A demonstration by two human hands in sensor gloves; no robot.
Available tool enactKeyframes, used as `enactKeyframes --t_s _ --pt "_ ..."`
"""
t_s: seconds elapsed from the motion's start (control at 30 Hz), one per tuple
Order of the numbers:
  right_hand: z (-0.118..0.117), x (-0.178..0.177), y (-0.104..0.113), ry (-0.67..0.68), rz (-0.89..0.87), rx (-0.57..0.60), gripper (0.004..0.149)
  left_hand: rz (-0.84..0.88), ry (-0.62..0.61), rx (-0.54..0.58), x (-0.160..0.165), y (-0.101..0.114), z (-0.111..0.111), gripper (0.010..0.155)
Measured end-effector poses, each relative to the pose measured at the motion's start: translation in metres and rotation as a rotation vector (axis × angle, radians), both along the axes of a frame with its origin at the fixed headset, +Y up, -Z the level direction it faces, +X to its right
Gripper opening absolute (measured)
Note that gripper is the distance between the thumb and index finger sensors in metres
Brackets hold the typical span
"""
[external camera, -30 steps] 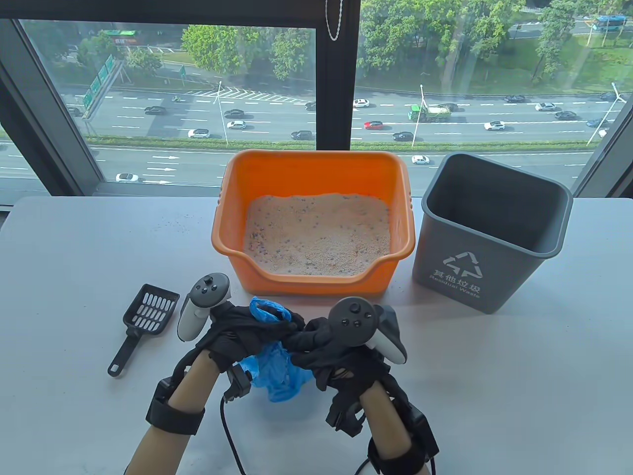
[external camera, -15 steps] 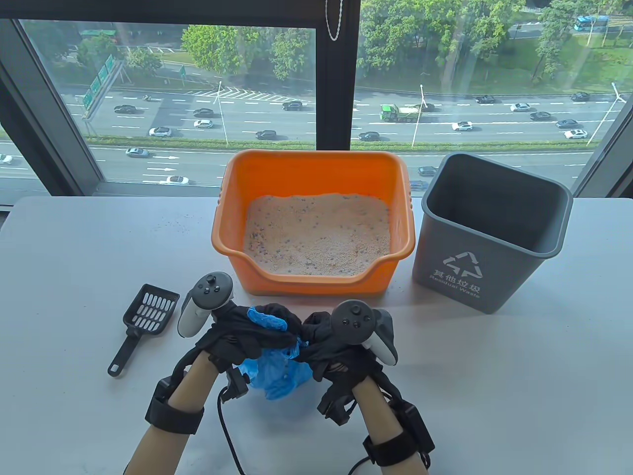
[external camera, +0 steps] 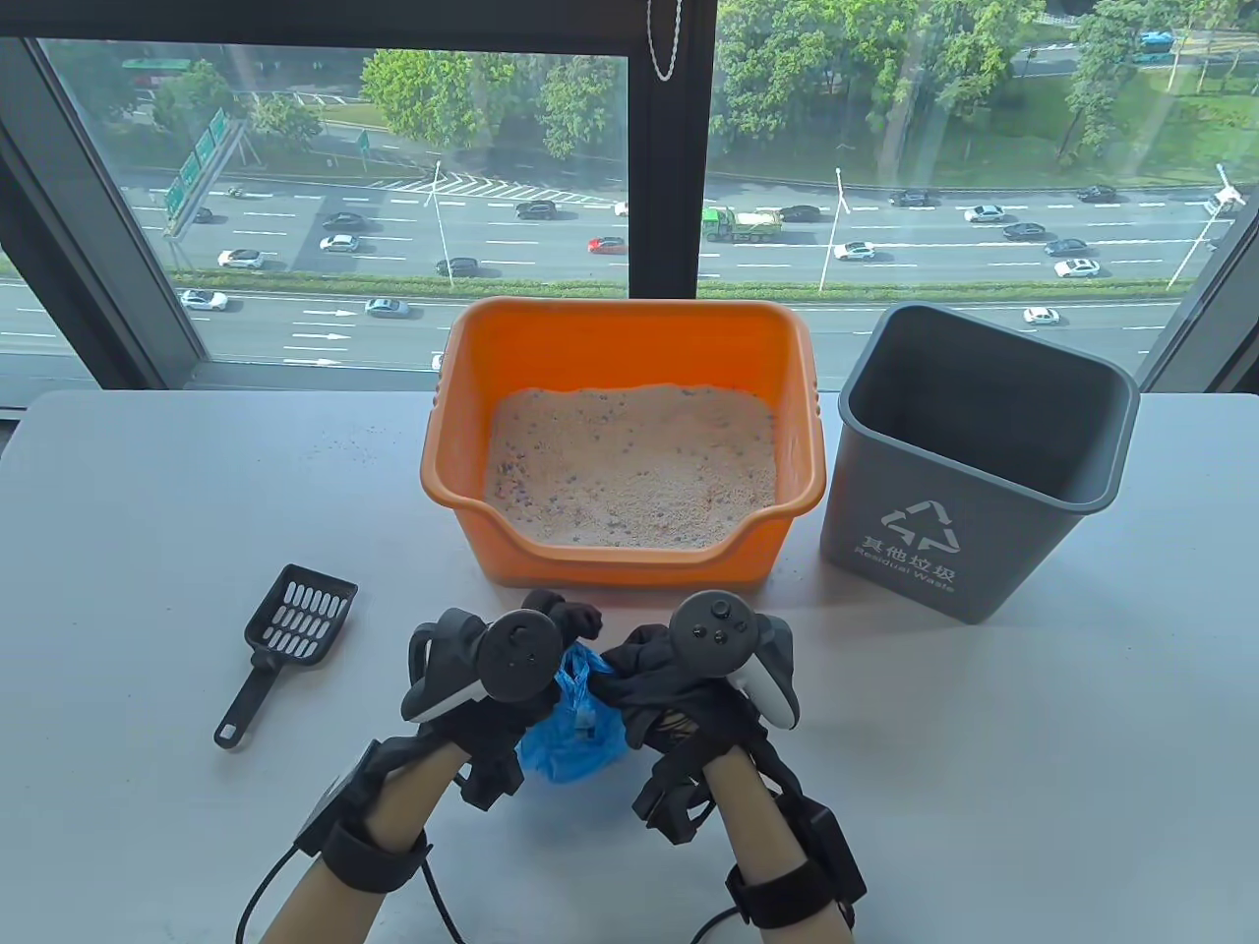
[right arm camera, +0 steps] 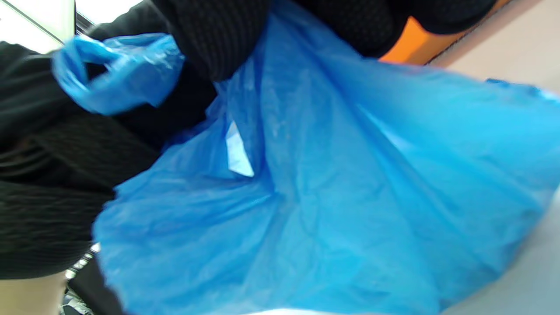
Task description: Scoop cat litter
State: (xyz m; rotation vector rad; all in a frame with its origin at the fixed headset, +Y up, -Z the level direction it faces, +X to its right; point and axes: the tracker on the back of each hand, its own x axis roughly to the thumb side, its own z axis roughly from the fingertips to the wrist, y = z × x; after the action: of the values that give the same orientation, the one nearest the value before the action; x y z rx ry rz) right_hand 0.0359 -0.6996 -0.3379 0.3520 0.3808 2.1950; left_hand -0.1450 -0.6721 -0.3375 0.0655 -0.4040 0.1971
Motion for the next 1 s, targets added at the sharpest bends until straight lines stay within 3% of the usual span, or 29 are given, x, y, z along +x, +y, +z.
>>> enactKeyframes --t_s 0.17,0.3,0.4,0.63,0.8,0.9,1.0 --pt "-0.001 -0.003 -0.005 0.074 -0.06 -0.077 0.037 0.068 0.063 0.07 -0.003 -0.011 -0.001 0.054" --pt "-0.003 -0.001 -0.015 0.165 -0.216 -0.212 0.067 0.225 0.068 0.014 -0.015 -0.014 -0.008 0.052" --pt "-0.006 0.007 -0.02 0.109 -0.306 -0.22 0.077 0.285 0.075 -0.018 -0.023 -0.015 -0.012 0.057" --pt "-0.012 0.018 -0.026 0.08 -0.401 -0.224 0.052 0.362 0.027 -0.088 -0.024 -0.024 -0.017 0.067" --pt "-0.012 0.008 -0.033 0.138 -0.376 -0.238 0.052 0.478 0.037 -0.167 -0.029 -0.035 -0.021 0.07" --pt "-0.011 -0.001 -0.036 0.19 -0.466 -0.281 0.053 0.442 0.011 -0.179 -0.026 -0.038 -0.02 0.075" --pt "-0.011 0.002 -0.032 0.116 -0.47 -0.171 0.048 0.511 -0.029 -0.261 -0.026 -0.04 -0.022 0.075"
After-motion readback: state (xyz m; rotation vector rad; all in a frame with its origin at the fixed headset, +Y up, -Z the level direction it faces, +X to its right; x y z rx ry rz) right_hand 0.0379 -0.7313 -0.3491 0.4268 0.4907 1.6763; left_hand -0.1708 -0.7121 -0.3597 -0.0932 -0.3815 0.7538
